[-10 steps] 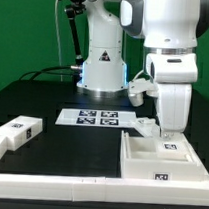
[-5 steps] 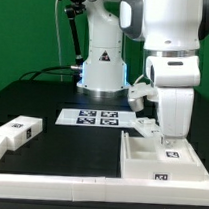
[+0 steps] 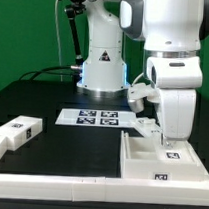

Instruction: Assemble cabinet

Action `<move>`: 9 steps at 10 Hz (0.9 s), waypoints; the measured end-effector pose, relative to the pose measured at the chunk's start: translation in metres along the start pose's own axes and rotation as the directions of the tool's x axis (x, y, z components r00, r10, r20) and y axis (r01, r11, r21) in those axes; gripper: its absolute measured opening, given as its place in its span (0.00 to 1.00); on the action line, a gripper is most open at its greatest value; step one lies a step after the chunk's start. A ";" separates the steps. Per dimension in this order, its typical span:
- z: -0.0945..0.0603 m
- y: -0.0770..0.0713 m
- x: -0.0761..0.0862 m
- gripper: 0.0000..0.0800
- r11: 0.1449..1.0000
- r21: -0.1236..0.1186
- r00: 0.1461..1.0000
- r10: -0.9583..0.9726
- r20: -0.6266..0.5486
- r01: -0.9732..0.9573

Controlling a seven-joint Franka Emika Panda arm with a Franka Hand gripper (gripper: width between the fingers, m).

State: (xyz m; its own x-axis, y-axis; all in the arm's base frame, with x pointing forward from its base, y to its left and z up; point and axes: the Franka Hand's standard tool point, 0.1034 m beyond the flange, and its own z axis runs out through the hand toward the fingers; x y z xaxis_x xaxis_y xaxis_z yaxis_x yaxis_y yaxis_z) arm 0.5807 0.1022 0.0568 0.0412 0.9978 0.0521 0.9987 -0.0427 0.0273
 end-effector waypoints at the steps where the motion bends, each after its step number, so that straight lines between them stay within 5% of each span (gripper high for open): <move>1: -0.001 -0.001 0.000 0.09 1.000 -0.004 1.000 0.003 -0.001 -0.003; 2: -0.003 -0.006 0.000 0.09 1.000 -0.009 1.000 0.005 0.000 -0.005; 4: -0.013 -0.017 -0.003 0.55 1.000 -0.025 1.000 0.003 0.002 -0.003; 5: -0.020 -0.024 -0.003 0.55 0.999 -0.044 1.000 0.027 0.001 -0.027; 6: -0.031 -0.037 -0.005 0.79 0.997 -0.065 0.999 0.052 0.002 -0.051; 7: -0.037 -0.051 -0.004 0.79 0.994 -0.077 0.997 0.082 -0.001 -0.082; 8: -0.040 -0.067 -0.002 0.96 0.993 -0.088 0.997 0.083 -0.003 -0.083; 9: -0.039 -0.083 -0.004 0.99 0.993 -0.088 0.997 0.077 -0.002 -0.077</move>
Offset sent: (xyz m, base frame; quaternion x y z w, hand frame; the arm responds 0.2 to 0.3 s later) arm -0.0278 -0.0085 0.0206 -0.0319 -0.0070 0.0000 0.9995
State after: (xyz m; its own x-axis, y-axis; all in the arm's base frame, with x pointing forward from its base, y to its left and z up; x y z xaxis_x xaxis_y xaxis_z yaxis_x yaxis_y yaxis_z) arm 0.4969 0.1001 0.0934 0.1184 0.9914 0.0556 0.9861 -0.1240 0.1105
